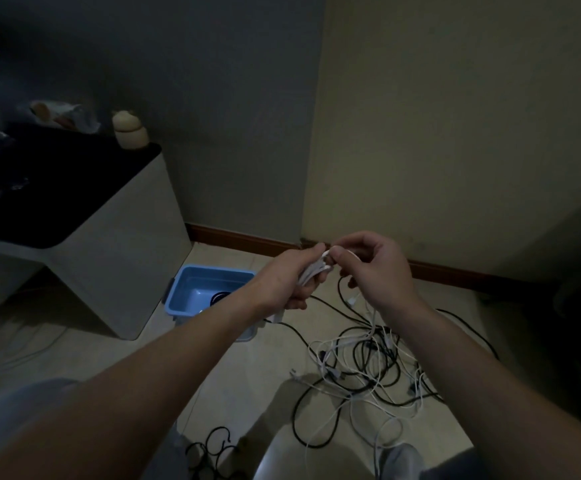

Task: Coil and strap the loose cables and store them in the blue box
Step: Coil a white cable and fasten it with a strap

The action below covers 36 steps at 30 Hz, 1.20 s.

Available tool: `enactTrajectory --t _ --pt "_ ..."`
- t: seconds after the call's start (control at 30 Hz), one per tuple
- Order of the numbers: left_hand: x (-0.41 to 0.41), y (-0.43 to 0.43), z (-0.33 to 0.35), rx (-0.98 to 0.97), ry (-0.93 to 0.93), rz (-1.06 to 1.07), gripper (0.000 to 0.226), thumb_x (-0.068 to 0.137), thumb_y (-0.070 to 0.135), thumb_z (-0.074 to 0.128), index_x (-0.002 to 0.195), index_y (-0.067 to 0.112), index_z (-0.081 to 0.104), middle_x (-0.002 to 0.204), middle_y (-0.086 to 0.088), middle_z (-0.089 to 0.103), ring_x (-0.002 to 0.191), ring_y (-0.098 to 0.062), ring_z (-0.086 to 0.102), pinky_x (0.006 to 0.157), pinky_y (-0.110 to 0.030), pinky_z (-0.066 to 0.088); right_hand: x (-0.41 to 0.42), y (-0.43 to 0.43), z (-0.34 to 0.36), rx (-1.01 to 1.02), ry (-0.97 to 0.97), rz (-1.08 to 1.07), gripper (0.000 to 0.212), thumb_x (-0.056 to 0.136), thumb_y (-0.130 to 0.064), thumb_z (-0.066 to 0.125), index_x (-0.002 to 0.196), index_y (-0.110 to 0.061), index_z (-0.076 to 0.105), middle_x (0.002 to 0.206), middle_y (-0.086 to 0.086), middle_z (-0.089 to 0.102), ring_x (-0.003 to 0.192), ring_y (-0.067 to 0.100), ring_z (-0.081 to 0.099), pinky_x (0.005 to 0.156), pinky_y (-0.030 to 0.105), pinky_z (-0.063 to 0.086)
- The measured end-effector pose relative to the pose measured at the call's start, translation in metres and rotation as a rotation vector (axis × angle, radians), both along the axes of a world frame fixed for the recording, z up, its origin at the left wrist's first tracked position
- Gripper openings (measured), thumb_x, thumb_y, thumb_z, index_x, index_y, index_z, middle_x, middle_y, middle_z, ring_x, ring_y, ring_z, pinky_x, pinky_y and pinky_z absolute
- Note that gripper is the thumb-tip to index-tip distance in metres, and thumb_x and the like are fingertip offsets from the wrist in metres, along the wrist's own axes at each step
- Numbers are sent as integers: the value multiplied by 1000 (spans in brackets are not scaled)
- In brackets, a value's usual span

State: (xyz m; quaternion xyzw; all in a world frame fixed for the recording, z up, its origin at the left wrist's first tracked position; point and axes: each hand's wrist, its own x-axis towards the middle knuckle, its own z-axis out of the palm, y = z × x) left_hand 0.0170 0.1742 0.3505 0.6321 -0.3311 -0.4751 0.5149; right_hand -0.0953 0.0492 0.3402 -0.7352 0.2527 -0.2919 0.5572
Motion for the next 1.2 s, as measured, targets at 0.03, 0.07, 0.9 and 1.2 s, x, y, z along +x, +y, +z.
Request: enactTrajectory --t 0.03,0.07,0.9,1.2 --pt "-1 -1 1 3 -38 24 45 106 44 34 79 15 54 48 8 35 44 -9 28 50 -26 32 0 -2 -2 -24 8 -27 22 87 -17 75 75 -34 71 69 -4 71 59 7 61 47 21 46" --pt "-1 -2 3 5 -82 57 41 105 40 37 77 16 54 48 7 36 44 -10 31 52 -26 37 0 -3 -3 -45 17 -54 17 86 -19 77 75 -30 70 67 -3 67 59 8 59 48 22 46" --pt "44 12 13 -418 788 429 43 102 50 39 95 10 53 69 0 44 63 -18 52 81 -33 48 -6 17 -11 281 468 461 14 103 -23 49 112 -27 59 71 3 64 66 23 66 59 30 51" --pt "41 6 12 -321 580 569 55 97 62 41 90 8 54 69 -6 47 65 -22 52 76 -36 44 -2 24 -3 126 383 514 30 101 -24 56 114 -47 69 68 -2 58 56 9 42 48 22 33"
